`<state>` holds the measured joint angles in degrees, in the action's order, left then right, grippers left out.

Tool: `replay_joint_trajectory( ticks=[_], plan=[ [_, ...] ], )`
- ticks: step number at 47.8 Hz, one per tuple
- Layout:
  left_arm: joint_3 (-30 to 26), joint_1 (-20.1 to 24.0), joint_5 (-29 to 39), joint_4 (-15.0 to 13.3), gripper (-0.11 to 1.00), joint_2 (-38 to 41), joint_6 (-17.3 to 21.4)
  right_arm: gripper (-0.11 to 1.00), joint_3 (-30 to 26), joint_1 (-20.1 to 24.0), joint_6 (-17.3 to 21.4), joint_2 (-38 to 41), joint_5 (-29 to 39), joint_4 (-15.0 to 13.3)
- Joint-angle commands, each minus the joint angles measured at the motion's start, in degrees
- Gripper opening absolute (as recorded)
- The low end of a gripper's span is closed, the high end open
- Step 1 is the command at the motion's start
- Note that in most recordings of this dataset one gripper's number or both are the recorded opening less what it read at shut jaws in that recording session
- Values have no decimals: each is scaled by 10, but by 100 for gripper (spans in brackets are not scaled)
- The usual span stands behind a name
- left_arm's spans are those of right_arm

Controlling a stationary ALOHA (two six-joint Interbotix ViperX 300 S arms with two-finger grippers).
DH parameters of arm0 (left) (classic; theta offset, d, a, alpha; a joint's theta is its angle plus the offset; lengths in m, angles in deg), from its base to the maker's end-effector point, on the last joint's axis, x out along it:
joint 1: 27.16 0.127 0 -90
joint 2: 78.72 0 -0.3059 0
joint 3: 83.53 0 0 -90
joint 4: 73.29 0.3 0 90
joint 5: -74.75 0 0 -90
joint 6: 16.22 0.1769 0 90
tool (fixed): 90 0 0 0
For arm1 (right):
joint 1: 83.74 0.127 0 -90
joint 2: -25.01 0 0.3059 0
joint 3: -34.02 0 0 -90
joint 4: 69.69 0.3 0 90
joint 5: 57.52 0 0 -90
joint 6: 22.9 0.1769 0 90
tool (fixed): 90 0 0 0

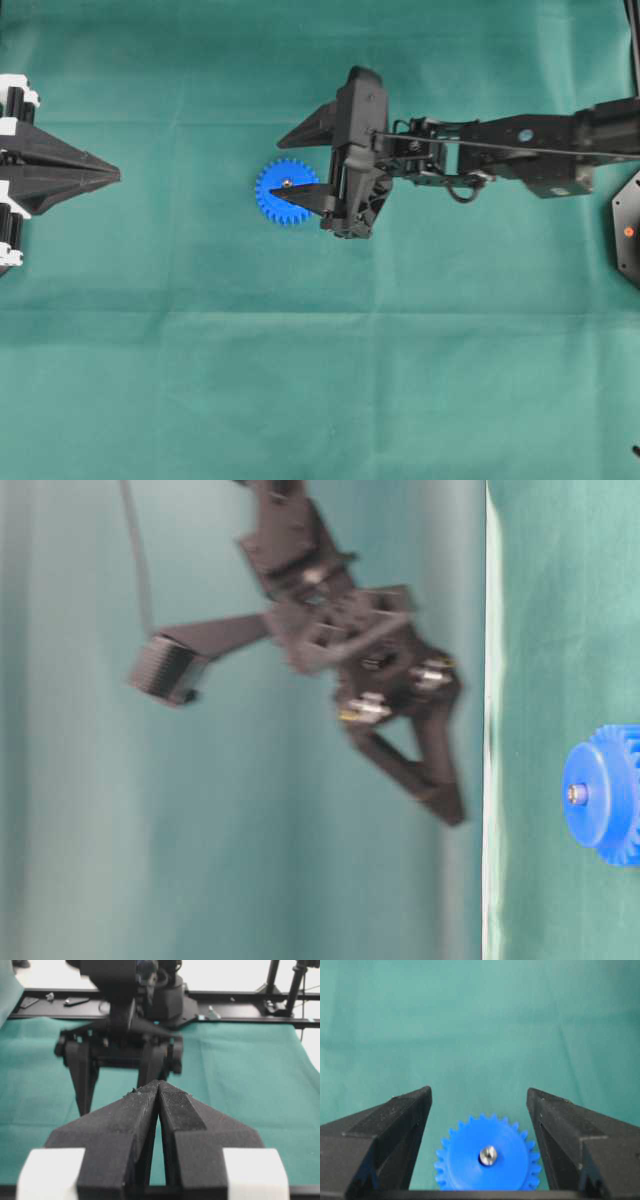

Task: Insert the shaft placed at a random location into the center hole of the medium gear at another random location.
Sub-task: 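Open the right gripper and withdraw it right away from the gear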

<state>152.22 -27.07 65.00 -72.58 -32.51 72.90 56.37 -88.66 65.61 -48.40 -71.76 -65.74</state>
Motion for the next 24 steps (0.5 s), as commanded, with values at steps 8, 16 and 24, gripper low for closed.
replay_joint_trajectory(
  ticks=[8,16,24],
  plan=[
    [-12,1,-4,1,0,4,0,84,2,2,-1,-39,7,1],
    [-12,1,-3,1,0,4,0,84,26,3,0,-57,5,2],
    [-12,1,-4,1,0,4,0,84,69,3,1,-96,5,3]
  ],
)
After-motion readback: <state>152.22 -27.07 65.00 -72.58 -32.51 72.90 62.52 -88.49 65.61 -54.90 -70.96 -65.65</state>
